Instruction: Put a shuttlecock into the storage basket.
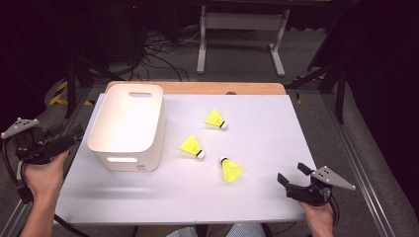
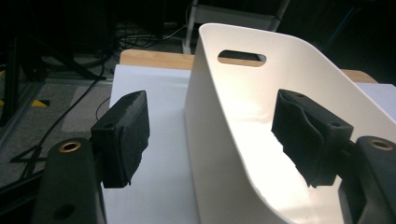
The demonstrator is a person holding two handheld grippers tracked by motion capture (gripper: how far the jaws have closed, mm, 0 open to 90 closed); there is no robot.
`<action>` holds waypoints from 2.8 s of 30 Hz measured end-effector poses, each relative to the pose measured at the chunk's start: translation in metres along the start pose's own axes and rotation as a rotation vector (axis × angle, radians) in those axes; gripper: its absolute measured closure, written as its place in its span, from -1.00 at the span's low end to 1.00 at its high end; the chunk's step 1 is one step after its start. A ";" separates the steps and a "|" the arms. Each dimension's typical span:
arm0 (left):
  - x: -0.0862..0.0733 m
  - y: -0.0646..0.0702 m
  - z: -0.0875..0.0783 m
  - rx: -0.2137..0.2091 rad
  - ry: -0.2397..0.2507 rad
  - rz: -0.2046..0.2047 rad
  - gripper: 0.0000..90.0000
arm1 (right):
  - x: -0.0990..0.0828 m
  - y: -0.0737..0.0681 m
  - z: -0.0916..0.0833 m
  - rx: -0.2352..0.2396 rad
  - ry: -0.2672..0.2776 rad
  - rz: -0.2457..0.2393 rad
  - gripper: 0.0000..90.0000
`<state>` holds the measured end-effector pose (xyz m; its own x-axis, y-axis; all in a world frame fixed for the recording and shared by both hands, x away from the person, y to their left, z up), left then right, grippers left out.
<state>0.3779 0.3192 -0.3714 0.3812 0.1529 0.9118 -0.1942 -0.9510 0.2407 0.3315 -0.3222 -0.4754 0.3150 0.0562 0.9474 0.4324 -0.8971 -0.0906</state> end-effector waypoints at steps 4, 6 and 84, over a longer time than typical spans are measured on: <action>0.002 0.005 0.002 -0.016 0.005 0.018 -0.35 | 0.000 0.000 0.000 0.000 0.004 0.001 -0.78; 0.003 0.010 0.003 -0.028 0.004 0.024 -0.35 | 0.000 0.000 0.000 0.000 0.004 0.000 -0.78; 0.002 0.164 0.079 -0.314 -0.089 0.157 -0.32 | 0.000 -0.001 -0.001 0.017 0.005 0.008 -0.78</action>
<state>0.4181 0.1424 -0.3562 0.3994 -0.0260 0.9164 -0.5196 -0.8300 0.2029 0.3306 -0.3220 -0.4748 0.3143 0.0466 0.9482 0.4441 -0.8900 -0.1035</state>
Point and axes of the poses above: each handheld gripper's, and its own axes: z roughly forward along the jaws, x roughly out of its top, y roughly to its right, the point moved 6 cm from there along z, roughly forward along the jaws, and after that the axes turned 4 degrees about y, right-handed, at the moved point
